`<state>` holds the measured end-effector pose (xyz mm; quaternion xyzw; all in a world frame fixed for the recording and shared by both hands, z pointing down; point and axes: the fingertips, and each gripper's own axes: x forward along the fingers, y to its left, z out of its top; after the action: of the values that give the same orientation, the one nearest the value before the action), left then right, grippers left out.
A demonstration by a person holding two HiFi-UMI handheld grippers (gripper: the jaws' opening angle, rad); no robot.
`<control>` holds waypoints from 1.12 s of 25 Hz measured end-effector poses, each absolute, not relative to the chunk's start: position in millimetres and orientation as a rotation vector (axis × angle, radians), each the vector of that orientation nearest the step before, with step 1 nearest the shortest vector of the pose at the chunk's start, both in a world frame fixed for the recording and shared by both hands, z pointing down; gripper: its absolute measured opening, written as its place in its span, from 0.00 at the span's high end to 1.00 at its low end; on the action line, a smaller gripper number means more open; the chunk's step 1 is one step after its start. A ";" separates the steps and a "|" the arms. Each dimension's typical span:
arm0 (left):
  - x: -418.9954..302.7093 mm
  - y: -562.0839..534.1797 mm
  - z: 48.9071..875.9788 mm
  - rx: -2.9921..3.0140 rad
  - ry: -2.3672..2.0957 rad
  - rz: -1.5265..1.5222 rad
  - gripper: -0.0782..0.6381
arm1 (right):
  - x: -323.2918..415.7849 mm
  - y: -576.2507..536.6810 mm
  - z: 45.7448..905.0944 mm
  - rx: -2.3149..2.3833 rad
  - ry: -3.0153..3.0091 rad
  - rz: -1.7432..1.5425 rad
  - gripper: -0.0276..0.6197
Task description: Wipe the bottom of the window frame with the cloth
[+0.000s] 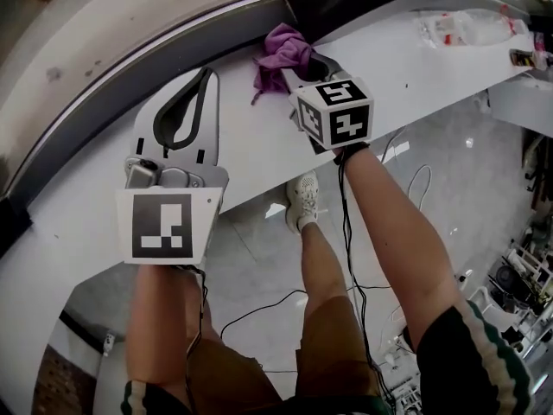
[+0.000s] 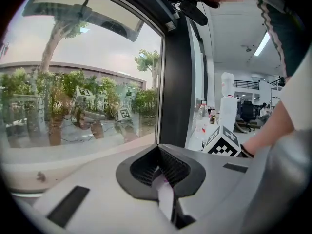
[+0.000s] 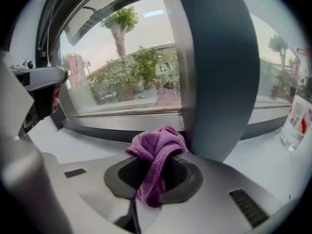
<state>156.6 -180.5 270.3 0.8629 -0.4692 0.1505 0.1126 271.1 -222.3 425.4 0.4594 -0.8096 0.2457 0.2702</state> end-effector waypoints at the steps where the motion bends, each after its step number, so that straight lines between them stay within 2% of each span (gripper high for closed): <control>1: 153.6 -177.6 270.1 2.532 -1.375 0.439 0.88 | 264.1 -219.6 426.0 1.216 -2.182 0.647 0.85; 19: 60.4 -137.5 274.7 2.462 -1.485 0.546 0.88 | 161.1 -190.1 440.6 1.015 -2.190 0.652 0.85; 28: -3.6 -109.3 276.6 2.334 -1.546 0.480 0.88 | 86.9 -170.8 444.3 0.910 -2.218 0.698 0.85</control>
<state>-3.6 -109.3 276.6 0.8125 -0.5381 0.1669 0.1500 86.9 -170.8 444.3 0.3457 -0.8424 0.2653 0.3169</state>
